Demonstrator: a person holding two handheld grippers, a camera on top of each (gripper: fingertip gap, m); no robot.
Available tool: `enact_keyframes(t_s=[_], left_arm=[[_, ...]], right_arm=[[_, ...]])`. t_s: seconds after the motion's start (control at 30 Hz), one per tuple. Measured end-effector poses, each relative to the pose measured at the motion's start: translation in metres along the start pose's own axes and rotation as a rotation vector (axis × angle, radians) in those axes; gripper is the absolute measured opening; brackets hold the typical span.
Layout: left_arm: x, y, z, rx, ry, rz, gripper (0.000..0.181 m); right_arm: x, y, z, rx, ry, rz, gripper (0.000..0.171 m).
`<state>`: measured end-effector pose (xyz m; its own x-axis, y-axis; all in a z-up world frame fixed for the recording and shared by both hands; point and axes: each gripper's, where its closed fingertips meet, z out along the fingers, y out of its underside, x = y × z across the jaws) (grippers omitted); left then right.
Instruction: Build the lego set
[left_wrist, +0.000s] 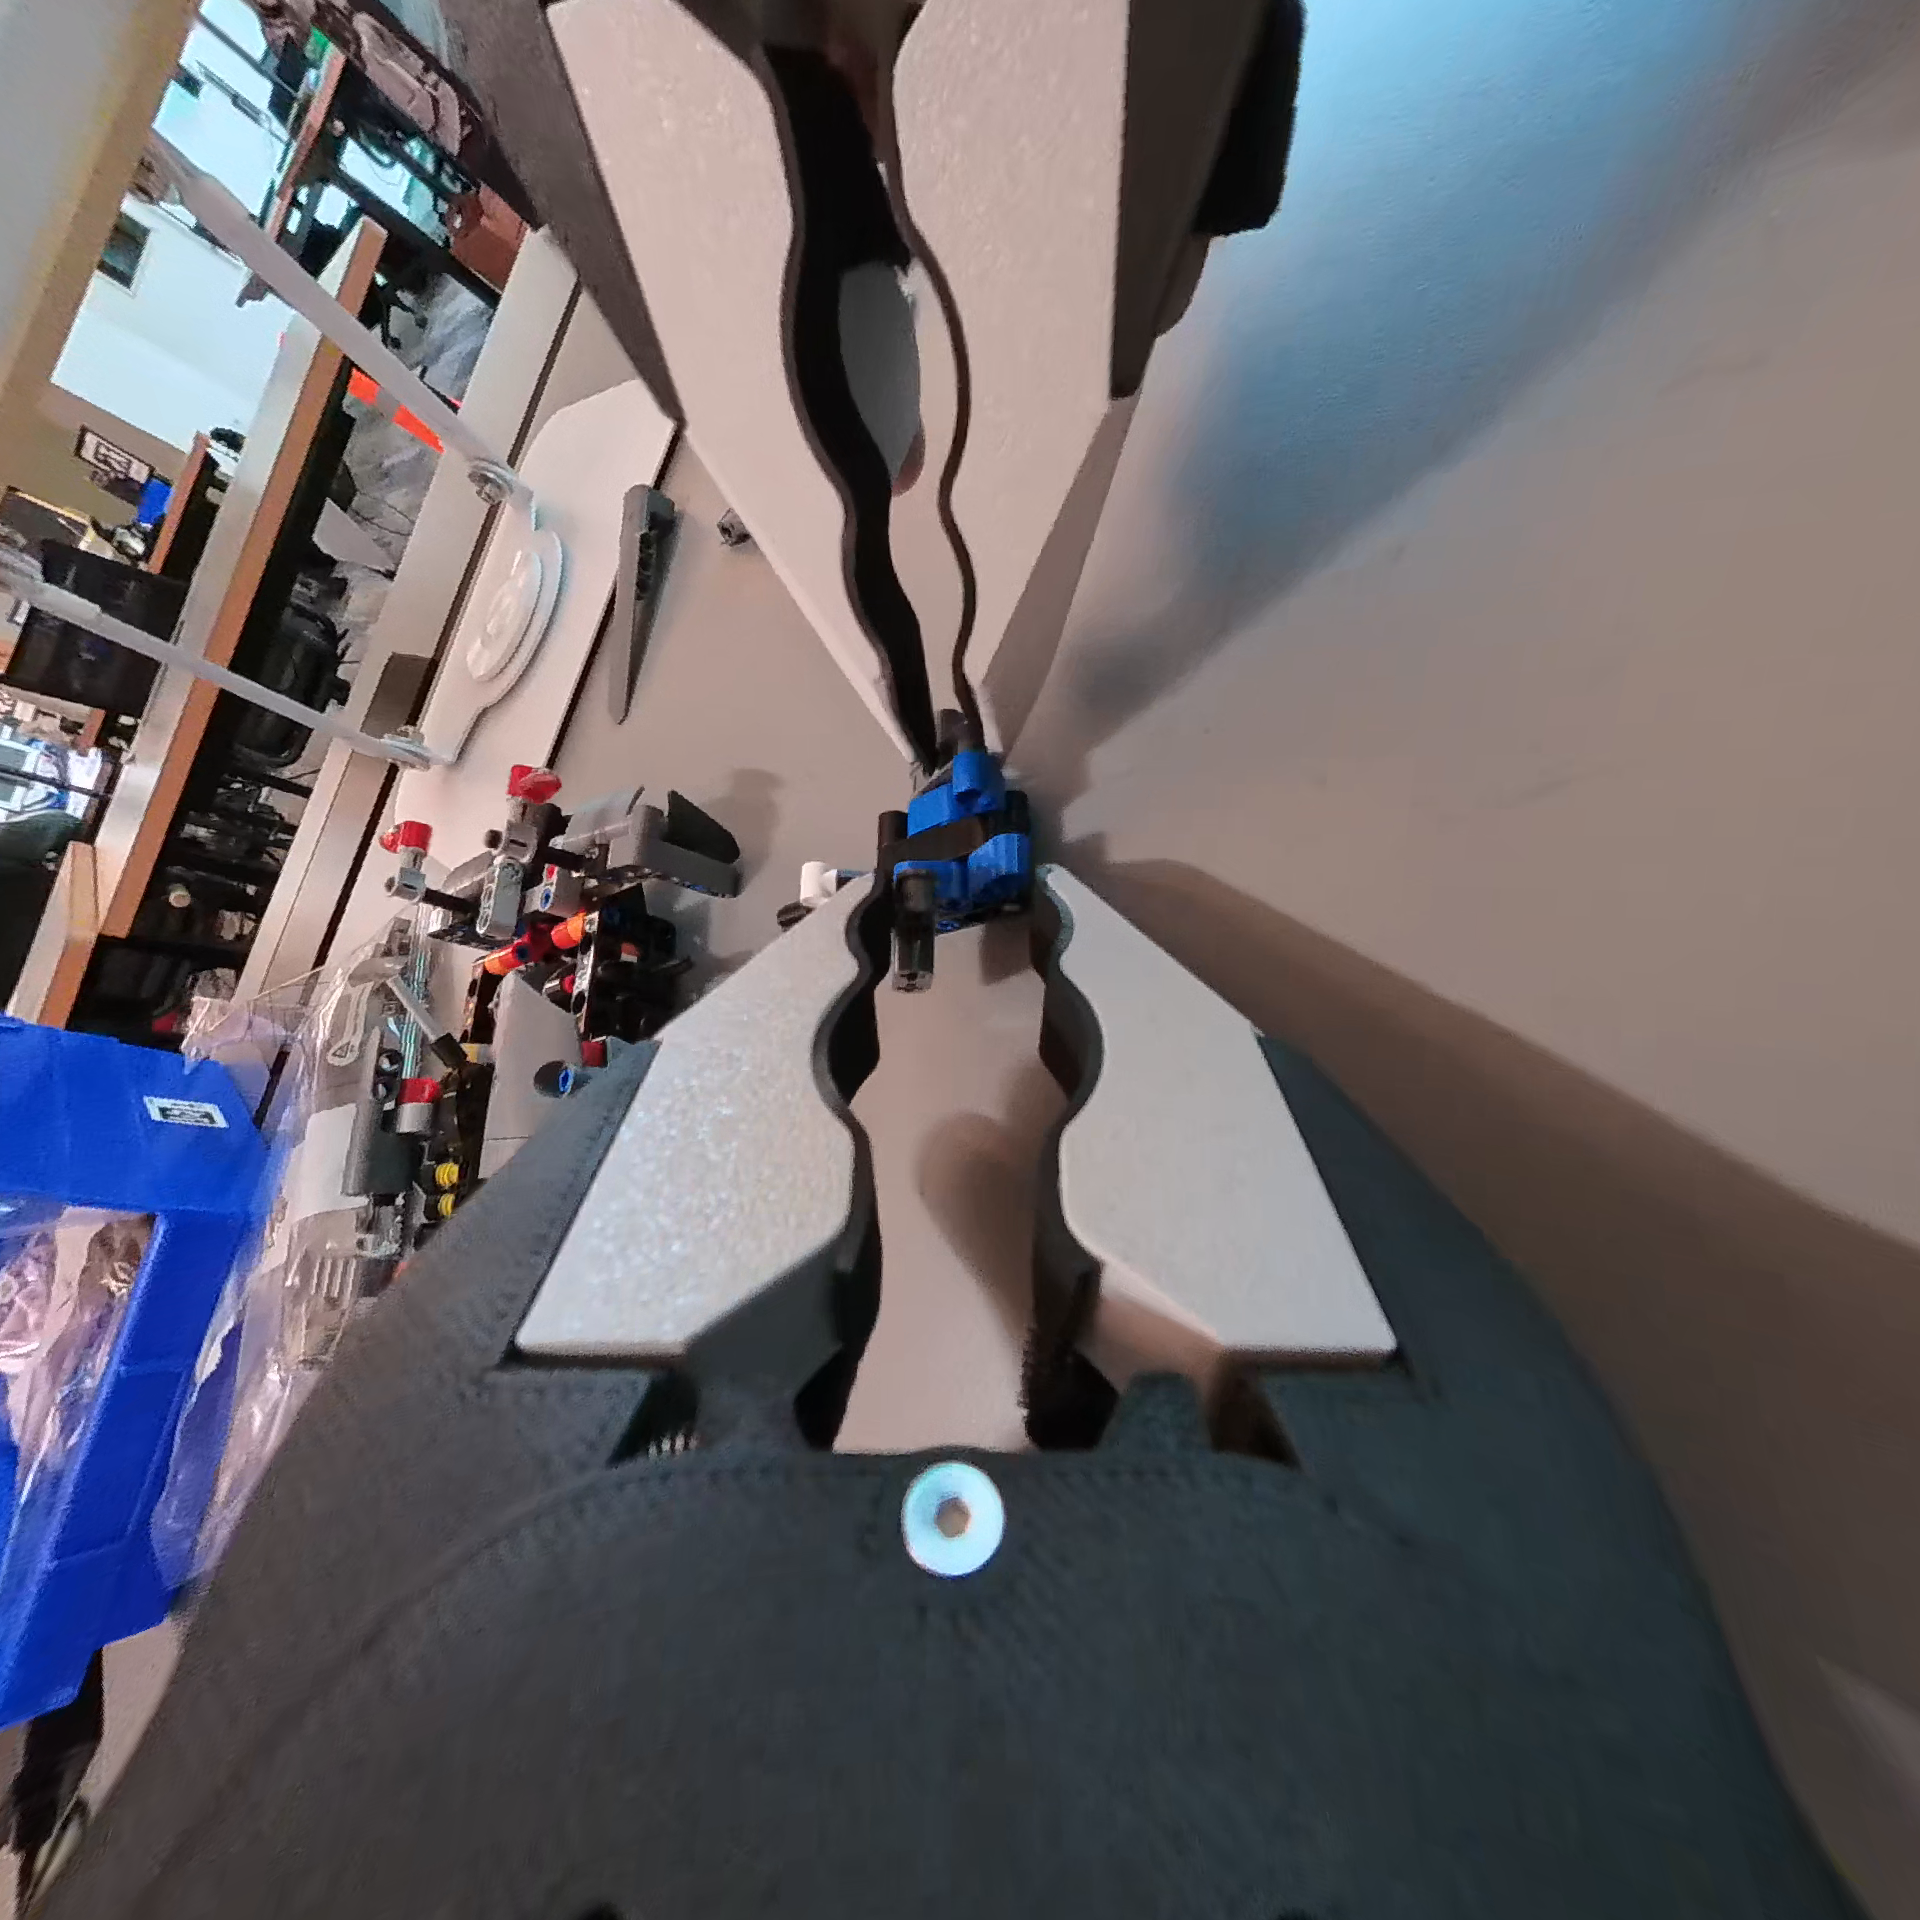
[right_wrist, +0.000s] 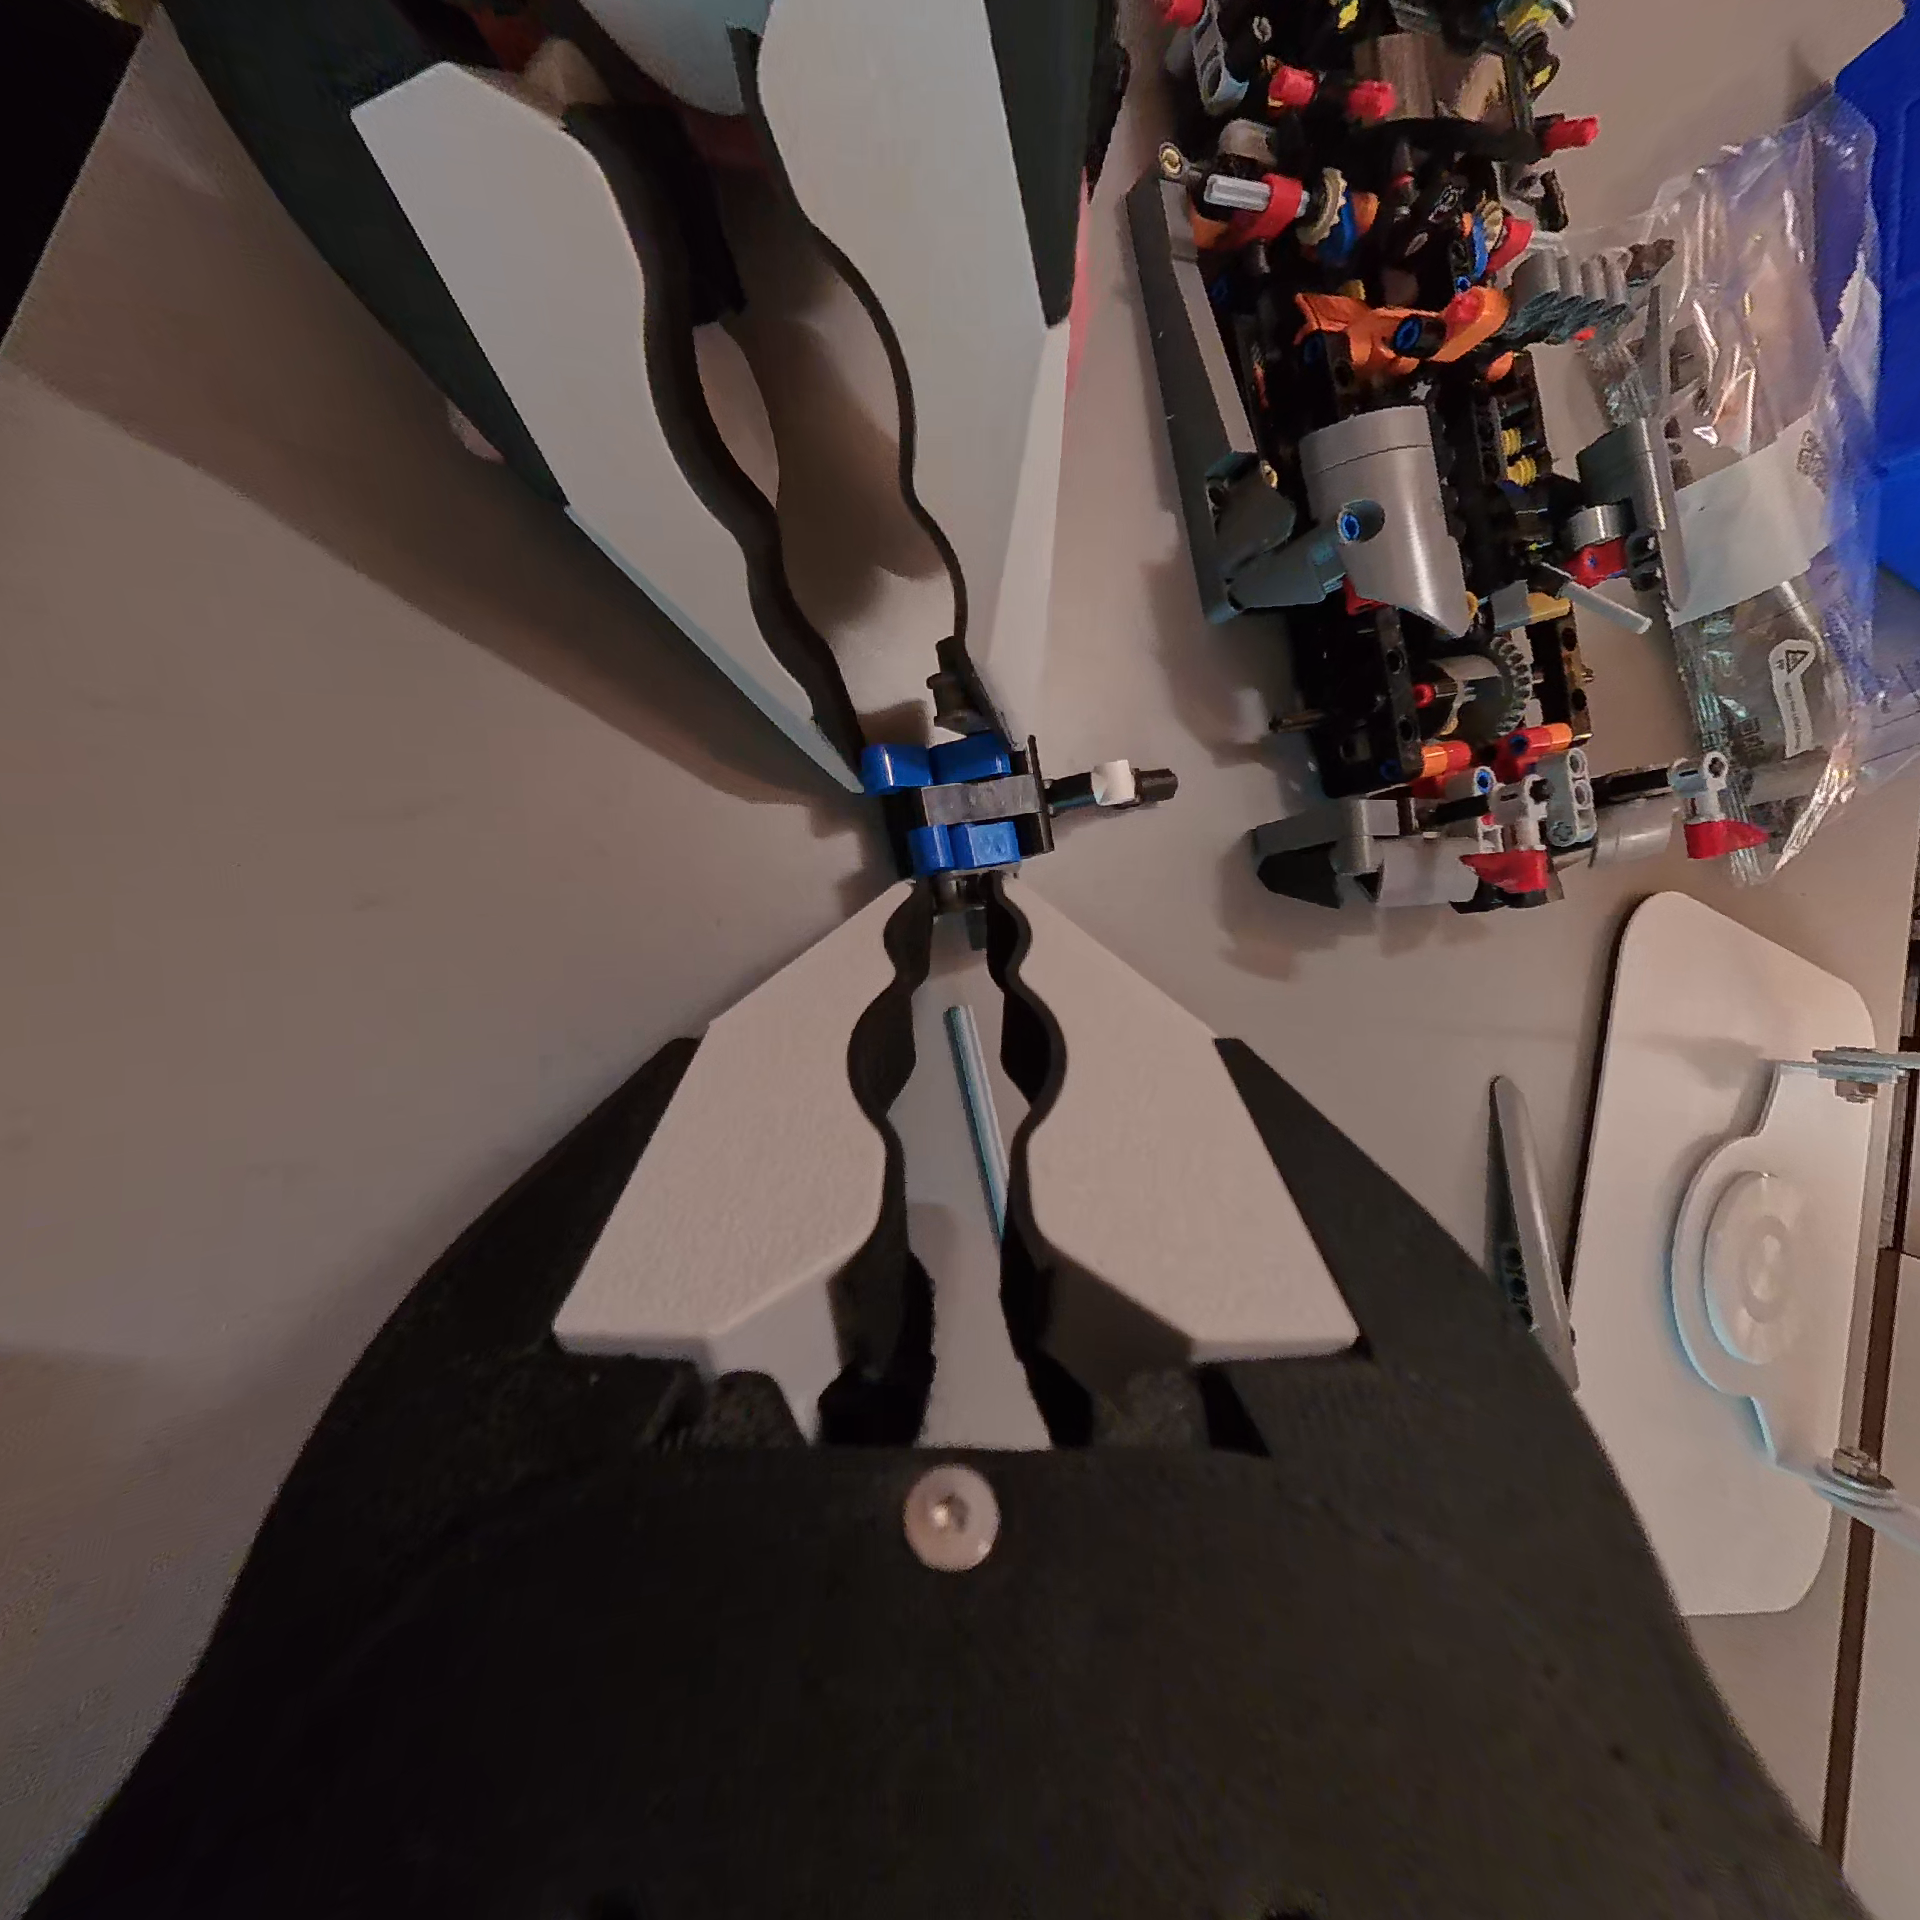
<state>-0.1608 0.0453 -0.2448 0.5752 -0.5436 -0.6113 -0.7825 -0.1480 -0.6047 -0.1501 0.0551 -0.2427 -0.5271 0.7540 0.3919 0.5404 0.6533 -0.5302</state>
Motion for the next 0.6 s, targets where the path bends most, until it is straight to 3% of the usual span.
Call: enact_keyframes(t_s=[0.03, 0.6], left_arm=[[-0.0001, 0.0000, 0.0001, 0.001, 0.002, -0.007, 0.024], [0.0000, -0.0006, 0.0004, 0.001, 0.009, -0.023, 0.024]], right_arm=[[0.0000, 0.0000, 0.0001, -0.001, 0.001, -0.001, 0.007], [-0.0003, 0.0010, -0.0005, -0.001, -0.007, 0.012, 0.006]])
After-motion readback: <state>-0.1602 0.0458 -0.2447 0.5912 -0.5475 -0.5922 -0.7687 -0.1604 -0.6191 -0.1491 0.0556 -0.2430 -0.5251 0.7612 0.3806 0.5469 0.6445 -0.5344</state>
